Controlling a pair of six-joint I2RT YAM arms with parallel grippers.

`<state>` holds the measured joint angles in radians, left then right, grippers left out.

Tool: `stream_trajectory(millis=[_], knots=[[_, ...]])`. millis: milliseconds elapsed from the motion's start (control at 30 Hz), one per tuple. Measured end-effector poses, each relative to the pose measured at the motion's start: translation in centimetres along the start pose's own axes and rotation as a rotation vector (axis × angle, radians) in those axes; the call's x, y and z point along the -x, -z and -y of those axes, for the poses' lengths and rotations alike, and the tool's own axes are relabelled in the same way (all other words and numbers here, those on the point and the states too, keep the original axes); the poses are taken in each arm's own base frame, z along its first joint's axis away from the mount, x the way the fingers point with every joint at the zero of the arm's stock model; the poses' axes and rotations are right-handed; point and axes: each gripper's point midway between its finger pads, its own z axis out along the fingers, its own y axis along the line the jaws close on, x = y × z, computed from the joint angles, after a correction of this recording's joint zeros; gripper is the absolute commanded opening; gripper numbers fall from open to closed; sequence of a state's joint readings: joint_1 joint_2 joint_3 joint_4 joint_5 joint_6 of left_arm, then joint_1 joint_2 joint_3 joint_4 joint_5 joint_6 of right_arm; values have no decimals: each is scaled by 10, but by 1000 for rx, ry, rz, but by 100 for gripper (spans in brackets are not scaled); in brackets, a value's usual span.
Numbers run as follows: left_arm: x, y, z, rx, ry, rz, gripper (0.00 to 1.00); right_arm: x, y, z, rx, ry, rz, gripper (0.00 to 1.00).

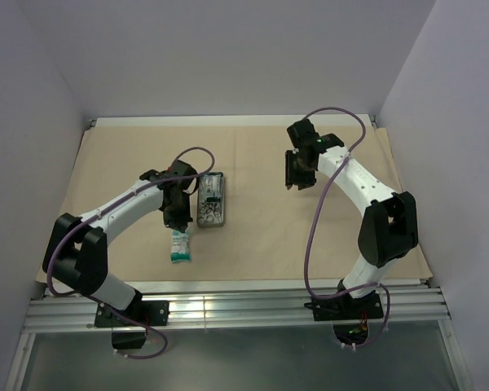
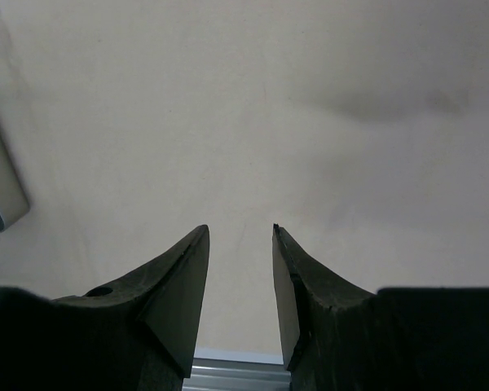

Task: Open and lay out the surgical kit

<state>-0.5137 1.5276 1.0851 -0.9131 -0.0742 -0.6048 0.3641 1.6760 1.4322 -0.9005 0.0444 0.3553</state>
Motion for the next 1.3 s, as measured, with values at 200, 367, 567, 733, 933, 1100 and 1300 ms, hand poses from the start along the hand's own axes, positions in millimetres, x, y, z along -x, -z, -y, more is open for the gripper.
stream_trajectory(millis=[200,367,567,733,933,1100,1300], knots=[[-6,-3,-12,11,76,11,0,-11,-2,6,-17,11,-19,45],[-13,-13,-16,14,106,2,0,-12,-4,8,-19,13,-23,45],[-29,-32,-21,34,126,-51,0,-12,-4,8,-19,18,-23,45],[-27,-32,-19,37,128,-55,0,-12,-4,8,-19,21,-22,45],[23,12,4,-20,127,58,9,-10,-1,10,-24,25,-9,45],[86,63,38,-157,93,251,27,-8,2,12,-23,25,0,45],[134,59,64,-163,27,289,36,-9,3,13,-27,29,-3,45]])
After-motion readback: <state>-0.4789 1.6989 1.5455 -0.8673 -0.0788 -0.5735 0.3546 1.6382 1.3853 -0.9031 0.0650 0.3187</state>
